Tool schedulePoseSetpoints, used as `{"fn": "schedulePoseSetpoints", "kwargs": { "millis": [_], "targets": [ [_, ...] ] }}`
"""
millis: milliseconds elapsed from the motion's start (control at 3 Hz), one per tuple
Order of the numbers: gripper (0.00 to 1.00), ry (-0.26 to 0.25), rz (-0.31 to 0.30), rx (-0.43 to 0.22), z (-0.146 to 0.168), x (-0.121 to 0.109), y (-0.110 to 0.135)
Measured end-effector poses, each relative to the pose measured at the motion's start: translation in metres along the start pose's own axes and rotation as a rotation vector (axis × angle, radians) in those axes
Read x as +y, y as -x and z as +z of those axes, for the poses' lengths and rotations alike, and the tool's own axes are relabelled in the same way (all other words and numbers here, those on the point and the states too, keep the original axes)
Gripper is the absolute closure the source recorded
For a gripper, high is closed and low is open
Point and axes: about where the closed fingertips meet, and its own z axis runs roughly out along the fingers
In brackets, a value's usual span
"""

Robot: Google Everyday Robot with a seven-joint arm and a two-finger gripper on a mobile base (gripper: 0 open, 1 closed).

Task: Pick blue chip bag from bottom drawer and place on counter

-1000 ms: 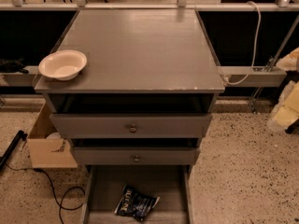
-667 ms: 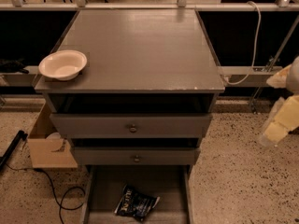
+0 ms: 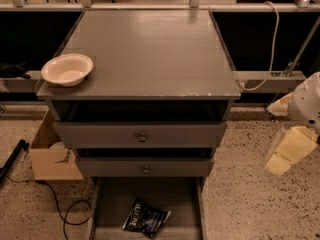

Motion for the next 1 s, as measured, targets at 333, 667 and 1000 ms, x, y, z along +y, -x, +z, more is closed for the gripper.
{"fn": "schedulePoseSetpoints", "kwargs": {
  "millis": [333, 667, 1000],
  "targets": [
    [0.0, 0.027, 0.002, -0.059, 0.003, 0.005, 0.001],
    [0.0, 0.024, 0.072, -0.217, -0.011, 0.001, -0.009],
    [0.0, 0.022, 0.073, -0.219, -0.012, 0.001, -0.011]
  ]
}}
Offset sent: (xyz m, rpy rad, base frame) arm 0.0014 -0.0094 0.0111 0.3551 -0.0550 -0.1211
